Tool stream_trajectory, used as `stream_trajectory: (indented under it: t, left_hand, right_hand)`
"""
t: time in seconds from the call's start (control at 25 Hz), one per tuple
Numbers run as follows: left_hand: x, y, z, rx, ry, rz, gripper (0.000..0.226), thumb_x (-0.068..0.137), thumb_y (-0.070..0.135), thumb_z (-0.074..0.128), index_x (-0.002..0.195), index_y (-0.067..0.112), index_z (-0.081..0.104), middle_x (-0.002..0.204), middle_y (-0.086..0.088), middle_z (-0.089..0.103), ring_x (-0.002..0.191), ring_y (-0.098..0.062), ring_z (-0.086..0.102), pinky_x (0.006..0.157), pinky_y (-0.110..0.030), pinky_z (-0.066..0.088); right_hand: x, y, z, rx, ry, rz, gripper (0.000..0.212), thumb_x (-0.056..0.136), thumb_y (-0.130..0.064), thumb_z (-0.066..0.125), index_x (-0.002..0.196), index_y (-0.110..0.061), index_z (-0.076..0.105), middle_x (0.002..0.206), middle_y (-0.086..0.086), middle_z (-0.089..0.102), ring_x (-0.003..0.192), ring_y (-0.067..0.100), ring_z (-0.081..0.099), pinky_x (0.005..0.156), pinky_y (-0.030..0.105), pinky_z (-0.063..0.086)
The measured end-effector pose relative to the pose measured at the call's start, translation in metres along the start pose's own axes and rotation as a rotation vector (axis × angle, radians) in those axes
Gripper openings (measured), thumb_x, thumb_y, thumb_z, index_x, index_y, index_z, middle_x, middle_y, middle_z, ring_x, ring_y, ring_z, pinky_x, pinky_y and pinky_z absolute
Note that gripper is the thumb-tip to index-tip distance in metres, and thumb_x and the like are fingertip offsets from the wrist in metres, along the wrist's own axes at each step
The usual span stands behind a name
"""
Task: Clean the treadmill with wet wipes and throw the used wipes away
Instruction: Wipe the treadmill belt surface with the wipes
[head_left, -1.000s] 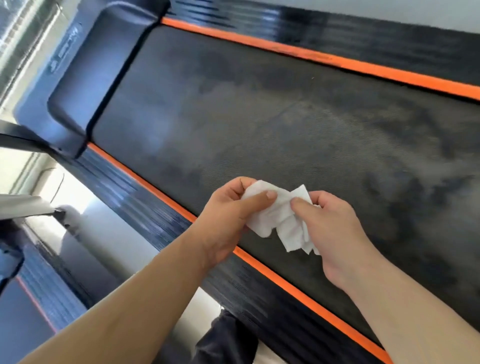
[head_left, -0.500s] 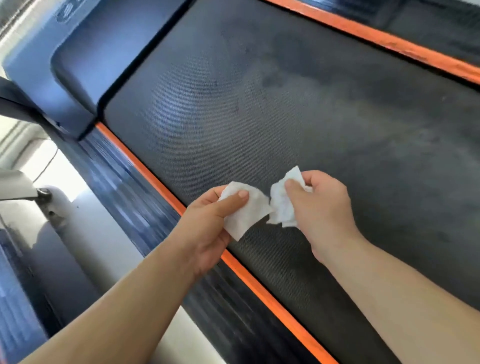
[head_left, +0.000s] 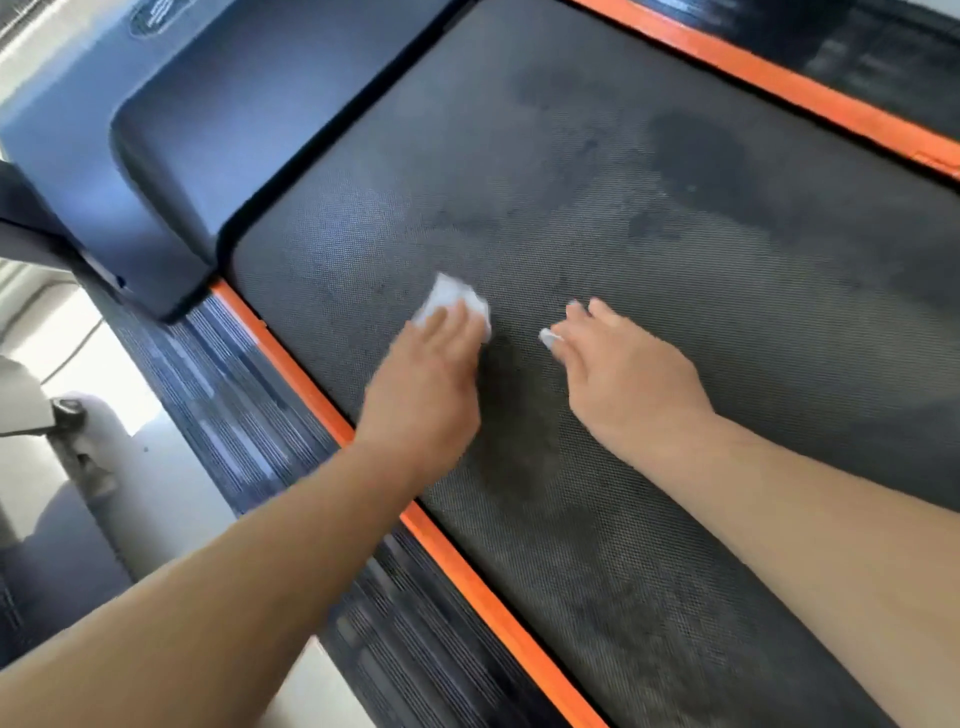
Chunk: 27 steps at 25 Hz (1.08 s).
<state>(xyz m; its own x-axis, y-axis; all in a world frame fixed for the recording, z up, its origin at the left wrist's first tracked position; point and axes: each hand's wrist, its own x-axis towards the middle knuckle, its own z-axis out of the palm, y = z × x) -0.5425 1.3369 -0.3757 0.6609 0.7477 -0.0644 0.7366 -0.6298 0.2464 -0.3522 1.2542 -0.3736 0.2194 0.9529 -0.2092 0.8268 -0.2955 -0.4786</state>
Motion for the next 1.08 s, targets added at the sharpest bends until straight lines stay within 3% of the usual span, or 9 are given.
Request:
stream_trajectory:
  t: [0.04,0.12,0.24,0.48,0.72,0.96,1.0,1.08]
  left_hand:
    - [-0.008,-0.004,0.019,0.047,-0.102,0.014,0.053,0.096,0.015,0.035,0.149,0.006,0.041,0.159,-0.012,0.037,0.149,-0.031,0.030,0.116,-0.048,0.036]
    - [-0.021,-0.006,0.041,0.047,-0.211,-0.059,0.065,0.103,0.038,0.024,0.161,0.008,0.020,0.170,-0.011,0.010,0.158,-0.028,0.001,0.128,-0.049,0.011]
    - [-0.025,-0.005,0.037,0.061,-0.246,-0.071,0.073,0.103,0.054,0.014,0.164,0.014,0.004,0.170,-0.007,-0.008,0.156,-0.021,-0.016,0.127,-0.039,-0.008]
    - [-0.005,-0.030,0.032,0.046,-0.200,-0.293,0.074,0.102,0.056,0.011,0.163,0.015,-0.001,0.170,-0.006,-0.013,0.155,-0.018,-0.020,0.127,-0.039,-0.007]
    - [0.004,-0.034,0.008,0.002,-0.370,-0.243,0.067,0.108,0.047,0.023,0.163,0.021,-0.005,0.169,0.003,-0.016,0.152,-0.011,-0.024,0.126,-0.032,-0.010]
    - [0.003,-0.048,0.001,-0.048,-0.401,-0.181,0.065,0.108,0.047,0.026,0.163,0.028,-0.004,0.164,0.014,-0.022,0.149,-0.005,-0.027,0.122,-0.025,-0.009]
    - [0.004,-0.055,0.003,-0.043,-0.393,-0.140,0.065,0.108,0.048,0.026,0.163,0.027,-0.003,0.163,0.014,-0.022,0.150,-0.006,-0.027,0.122,-0.024,-0.011]
    - [0.006,-0.070,0.004,-0.007,-0.365,-0.022,0.067,0.106,0.051,0.022,0.164,0.024,0.002,0.167,0.008,-0.017,0.152,-0.010,-0.024,0.127,-0.031,-0.006]
  right_hand:
    - [0.001,-0.004,0.008,-0.061,-0.070,0.010,0.039,0.110,-0.034,0.032,0.144,-0.025,0.047,0.160,-0.003,0.038,0.144,0.019,0.041,0.105,0.042,0.043]
    - [-0.003,-0.006,0.022,-0.158,-0.126,0.007,0.043,0.108,-0.027,0.036,0.151,-0.021,0.038,0.163,-0.002,0.031,0.149,0.017,0.032,0.107,0.039,0.043]
    - [-0.001,-0.008,0.030,-0.211,-0.149,-0.002,0.048,0.107,-0.024,0.035,0.154,-0.014,0.035,0.166,0.003,0.028,0.155,0.018,0.017,0.118,0.034,0.030]
    - [0.003,-0.016,0.029,-0.239,-0.198,0.043,0.053,0.106,-0.022,0.037,0.157,-0.012,0.027,0.168,0.004,0.019,0.157,0.021,0.011,0.120,0.038,0.027]
    - [0.010,-0.021,0.016,-0.176,-0.277,0.106,0.051,0.105,-0.022,0.038,0.156,-0.016,0.029,0.168,0.000,0.018,0.155,0.020,0.015,0.110,0.042,0.040]
    - [0.008,-0.032,0.008,-0.171,-0.256,0.152,0.047,0.106,-0.025,0.035,0.152,-0.016,0.037,0.164,0.002,0.028,0.150,0.021,0.031,0.105,0.040,0.044]
    - [0.012,-0.035,0.006,-0.197,-0.231,0.158,0.043,0.106,-0.026,0.035,0.146,-0.015,0.046,0.157,0.003,0.041,0.143,0.022,0.041,0.099,0.040,0.047]
    - [0.022,-0.044,0.001,-0.242,-0.123,0.178,0.031,0.104,-0.027,0.038,0.110,-0.015,0.065,0.111,0.004,0.065,0.106,0.027,0.063,0.077,0.038,0.049]
